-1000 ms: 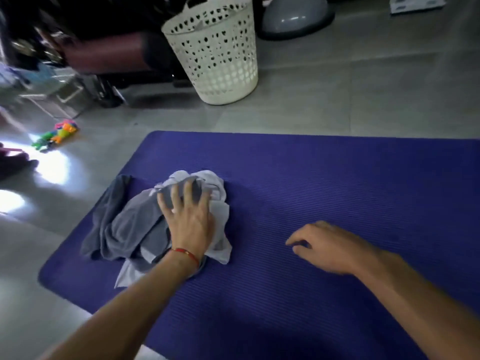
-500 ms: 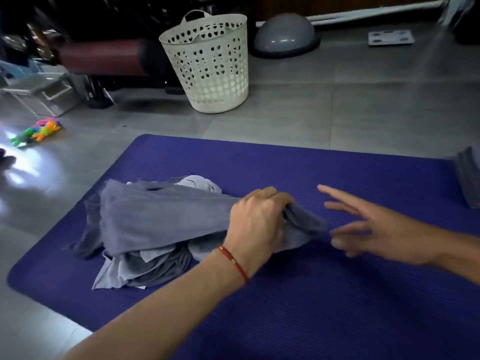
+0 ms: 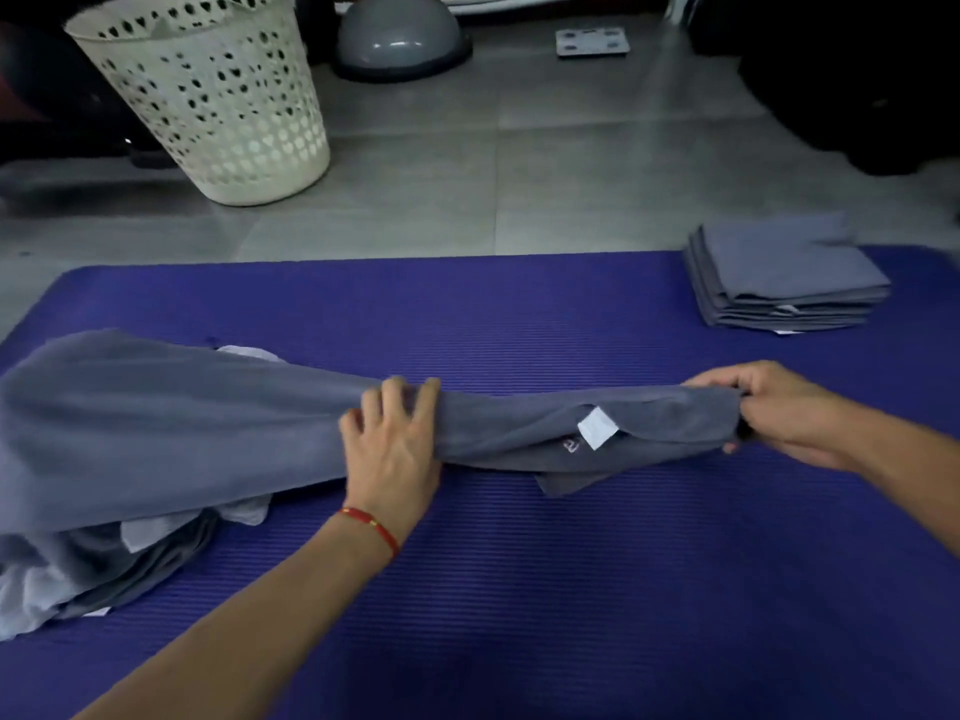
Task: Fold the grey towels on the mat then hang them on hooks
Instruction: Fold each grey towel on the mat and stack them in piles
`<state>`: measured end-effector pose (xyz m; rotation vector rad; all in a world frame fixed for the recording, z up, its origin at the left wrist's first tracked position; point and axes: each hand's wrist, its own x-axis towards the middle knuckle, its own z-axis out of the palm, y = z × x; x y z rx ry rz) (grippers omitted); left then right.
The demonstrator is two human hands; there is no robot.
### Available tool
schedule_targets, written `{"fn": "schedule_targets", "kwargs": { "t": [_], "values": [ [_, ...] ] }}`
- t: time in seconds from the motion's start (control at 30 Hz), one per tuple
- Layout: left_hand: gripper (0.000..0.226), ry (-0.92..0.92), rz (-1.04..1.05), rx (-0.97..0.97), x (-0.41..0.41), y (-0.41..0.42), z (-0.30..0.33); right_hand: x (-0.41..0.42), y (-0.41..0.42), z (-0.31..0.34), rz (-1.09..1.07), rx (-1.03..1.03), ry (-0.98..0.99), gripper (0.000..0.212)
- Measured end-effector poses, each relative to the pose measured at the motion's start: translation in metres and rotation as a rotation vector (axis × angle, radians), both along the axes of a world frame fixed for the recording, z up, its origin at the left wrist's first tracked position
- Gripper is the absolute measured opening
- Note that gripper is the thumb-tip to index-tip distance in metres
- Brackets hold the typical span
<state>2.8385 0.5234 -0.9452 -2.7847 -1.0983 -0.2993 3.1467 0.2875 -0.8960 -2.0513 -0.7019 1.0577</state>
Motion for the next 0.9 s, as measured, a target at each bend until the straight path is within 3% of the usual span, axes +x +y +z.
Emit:
{"fn": "schedule_targets", "kwargs": {
  "t": [0.1,0.17,0.23,0.33,0.4,0.47,0.53,0.63,0.7,0.8,0.9],
  "values": [
    [0.041,0.178,-0.004,-0.103,0.003,0.007,-0.002,0.03,-0.037,-0.007,0.02,-0.16,-0.059,0.042],
    [0.022,0.129,-0.076,-0.273,0.027,-0.009,0.006,0.044,-0.05,-0.004,0.158,-0.348,-0.031,0.053],
    [0.014,0.034,-0.191,-0.386,0.066,-0.031,0.014,0.049,-0.05,0.001,0.217,-0.428,0.134,0.068],
    [0.033,-0.149,-0.389,-0.714,0.121,-0.077,0.028,0.02,-0.03,0.014,0.314,-0.263,0.315,0.073],
    [0.053,-0.203,-0.488,-0.99,0.133,-0.107,0.031,-0.009,-0.015,0.009,0.473,-0.207,0.243,0.067],
    [0.069,-0.119,-0.54,-1.122,0.123,-0.119,0.022,-0.033,-0.013,-0.014,0.536,-0.266,0.111,0.056],
    [0.065,-0.07,-0.566,-1.018,0.092,-0.107,-0.004,-0.044,-0.022,-0.048,0.652,-0.374,-0.077,0.033],
    [0.07,-0.067,-0.513,-0.434,0.034,-0.059,-0.046,-0.045,-0.04,-0.067,0.89,-0.684,-0.269,0.011],
    [0.077,0.141,-0.265,-0.131,0.006,-0.025,-0.056,-0.04,-0.044,-0.063,0.924,-0.822,-0.223,0.008],
    [0.097,0.348,0.006,-0.088,-0.025,0.023,-0.06,-0.037,-0.031,-0.049,0.891,-0.859,-0.259,0.01],
    [0.114,0.255,0.067,-0.215,-0.053,0.053,-0.065,-0.055,0.001,-0.033,0.819,-0.656,-0.386,0.024]
  ]
}}
